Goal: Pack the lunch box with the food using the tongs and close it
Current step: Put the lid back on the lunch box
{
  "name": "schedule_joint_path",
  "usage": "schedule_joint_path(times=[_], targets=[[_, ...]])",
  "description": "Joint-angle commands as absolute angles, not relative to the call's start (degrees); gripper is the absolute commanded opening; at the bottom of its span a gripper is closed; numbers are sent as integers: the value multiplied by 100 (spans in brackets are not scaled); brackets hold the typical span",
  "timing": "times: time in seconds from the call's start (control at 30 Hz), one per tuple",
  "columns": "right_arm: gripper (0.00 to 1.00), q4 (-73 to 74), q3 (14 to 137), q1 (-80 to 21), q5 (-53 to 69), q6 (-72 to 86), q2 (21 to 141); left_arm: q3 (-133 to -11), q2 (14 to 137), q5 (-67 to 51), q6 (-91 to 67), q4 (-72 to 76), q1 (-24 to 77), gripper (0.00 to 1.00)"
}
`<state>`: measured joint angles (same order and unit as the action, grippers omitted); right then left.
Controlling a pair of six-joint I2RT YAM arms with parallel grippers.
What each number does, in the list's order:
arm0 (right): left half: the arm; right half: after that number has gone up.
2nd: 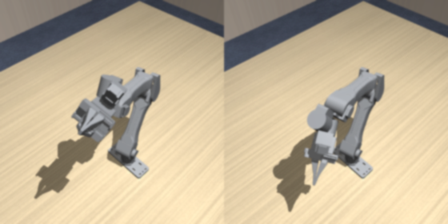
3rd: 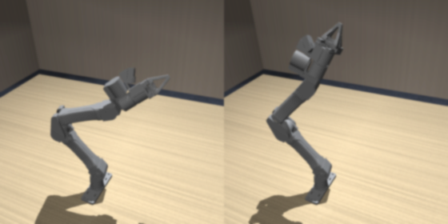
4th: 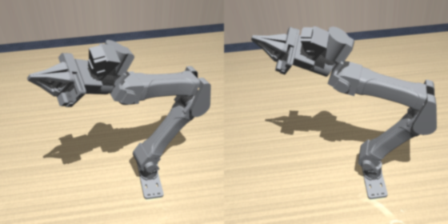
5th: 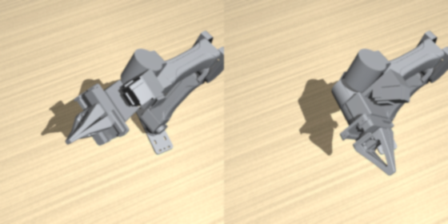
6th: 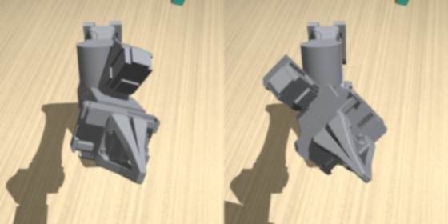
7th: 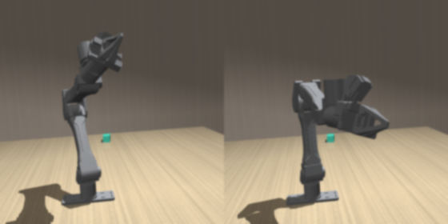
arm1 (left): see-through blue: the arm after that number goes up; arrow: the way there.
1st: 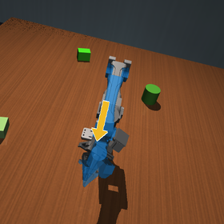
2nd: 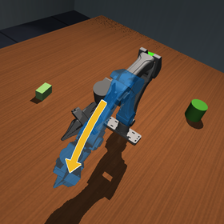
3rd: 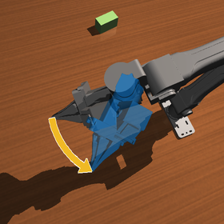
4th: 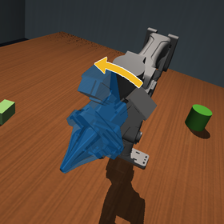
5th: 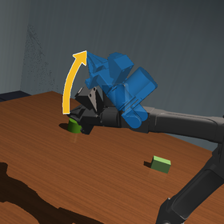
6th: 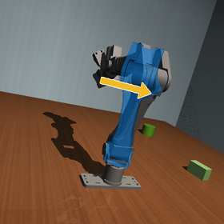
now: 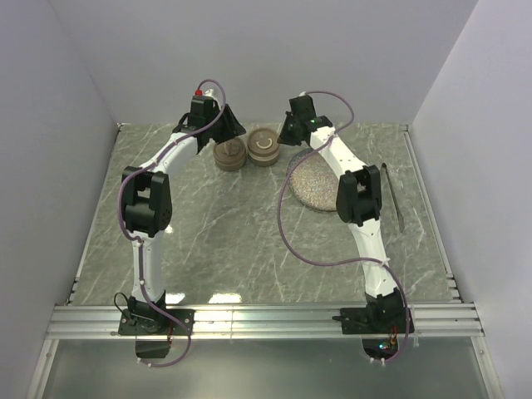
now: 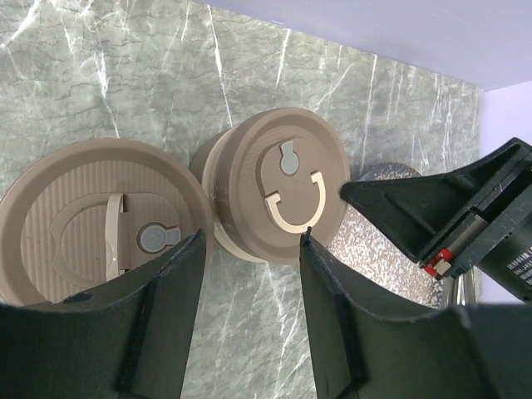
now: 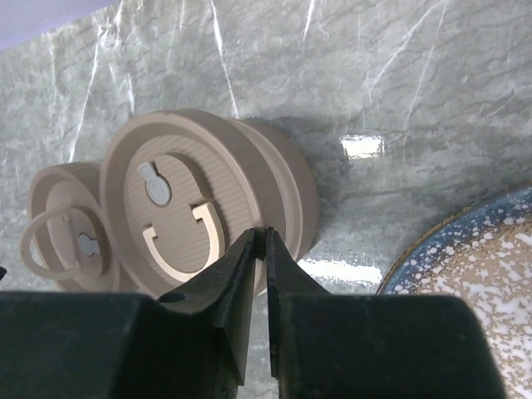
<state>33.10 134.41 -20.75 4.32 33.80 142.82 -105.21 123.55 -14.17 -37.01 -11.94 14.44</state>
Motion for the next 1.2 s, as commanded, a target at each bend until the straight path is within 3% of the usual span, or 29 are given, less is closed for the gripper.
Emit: schedule_joint_path(times=[0.0,0.23,0.43,0.47,0.73,1.17], targets=[[17,3331,13921,-2118,316,3489,14414,-10521,11927,-1529,-3551,-1143,1459,55],[24,3366,13948,-2118,351,3401,14423,-10520,11935,-1573,-3542,-1134,1450,55],[38,3147,13755,-2118,378,3261,14256,-10538,11918,-1582,-3516,-1107,1441,55],[45,3138,13703,-2118,369,3243,14195,-10538,11927,-1582,-3507,-1116,1441,56],[48,2936,13535,-2118,299,3199,14036,-10547,11918,-1617,-3498,-1099,1398,55],[67,1355,12771,-2031,334,3146,13026,-10696,11725,-1503,-3331,-1195,1257,57]])
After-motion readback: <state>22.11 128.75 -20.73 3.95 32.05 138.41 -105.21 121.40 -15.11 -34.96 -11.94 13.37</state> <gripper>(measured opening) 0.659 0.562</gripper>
